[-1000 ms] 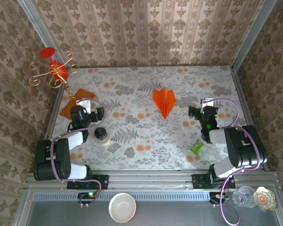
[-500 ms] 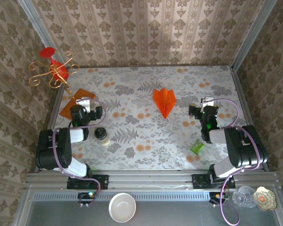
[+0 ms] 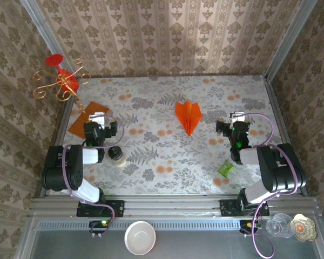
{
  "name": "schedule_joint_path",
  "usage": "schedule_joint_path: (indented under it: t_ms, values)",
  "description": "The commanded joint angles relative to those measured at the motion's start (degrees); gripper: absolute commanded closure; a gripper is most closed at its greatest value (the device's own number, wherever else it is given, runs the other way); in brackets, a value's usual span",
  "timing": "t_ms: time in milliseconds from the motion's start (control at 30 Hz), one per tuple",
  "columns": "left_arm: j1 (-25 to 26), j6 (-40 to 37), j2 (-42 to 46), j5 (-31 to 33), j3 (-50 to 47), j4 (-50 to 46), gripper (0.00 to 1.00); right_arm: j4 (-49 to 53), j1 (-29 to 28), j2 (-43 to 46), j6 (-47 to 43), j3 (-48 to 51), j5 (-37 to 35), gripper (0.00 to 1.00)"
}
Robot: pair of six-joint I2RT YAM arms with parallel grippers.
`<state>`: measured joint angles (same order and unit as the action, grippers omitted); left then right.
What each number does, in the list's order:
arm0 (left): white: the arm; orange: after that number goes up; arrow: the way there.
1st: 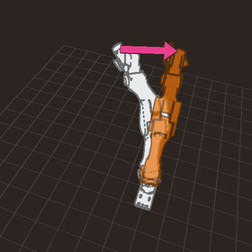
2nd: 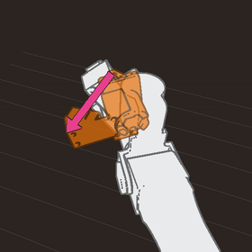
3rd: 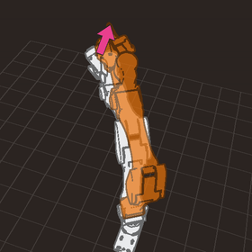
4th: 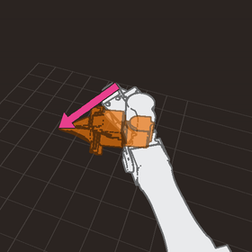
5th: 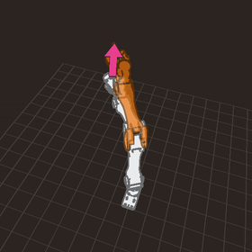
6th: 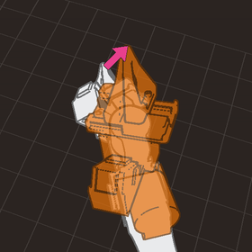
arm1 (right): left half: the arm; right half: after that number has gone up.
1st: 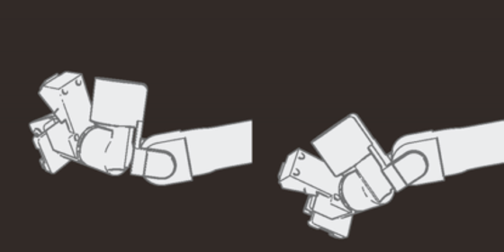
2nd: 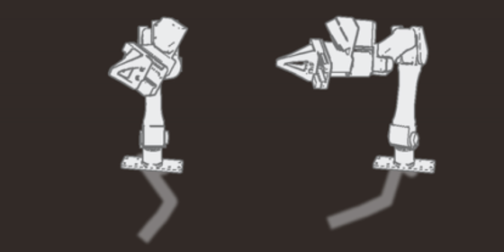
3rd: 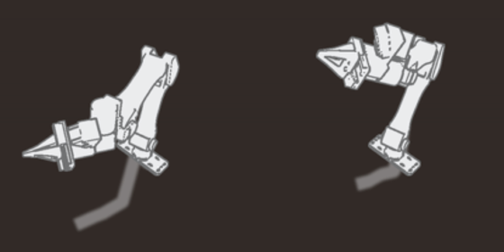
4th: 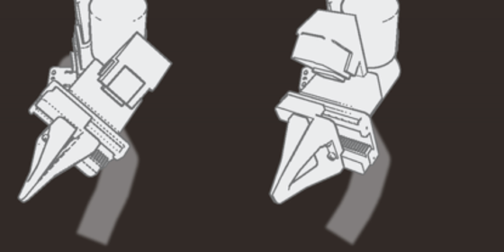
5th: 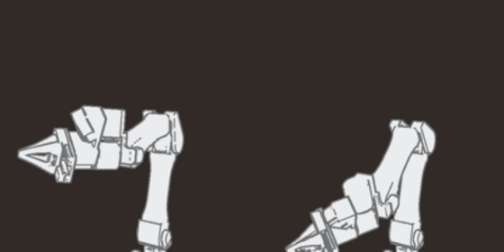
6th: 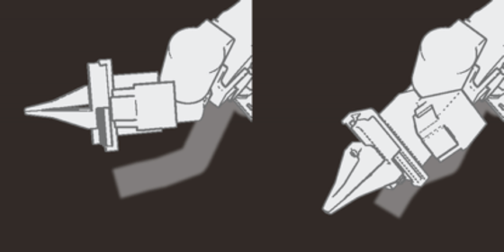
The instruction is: Fold a paper plane with a square sheet of paper (pick it up from the middle)
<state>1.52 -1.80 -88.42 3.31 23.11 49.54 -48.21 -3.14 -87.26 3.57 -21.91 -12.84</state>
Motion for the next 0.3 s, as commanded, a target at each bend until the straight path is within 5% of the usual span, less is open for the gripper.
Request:
schedule_joint_path:
  t_ms: [0, 267]
  values:
    - [-0.07, -1.1, -0.28, 0.47, -0.24, 1.35, 0.0, -1.58, 0.41, -0.39, -0.23, -0.94, -0.18, 0.0]
    - [-0.29, -0.98, -0.33, -0.24, -0.17, 1.08, 0.0, -1.71, 0.41, -0.3, -0.22, -0.92, -0.16, 0.0]
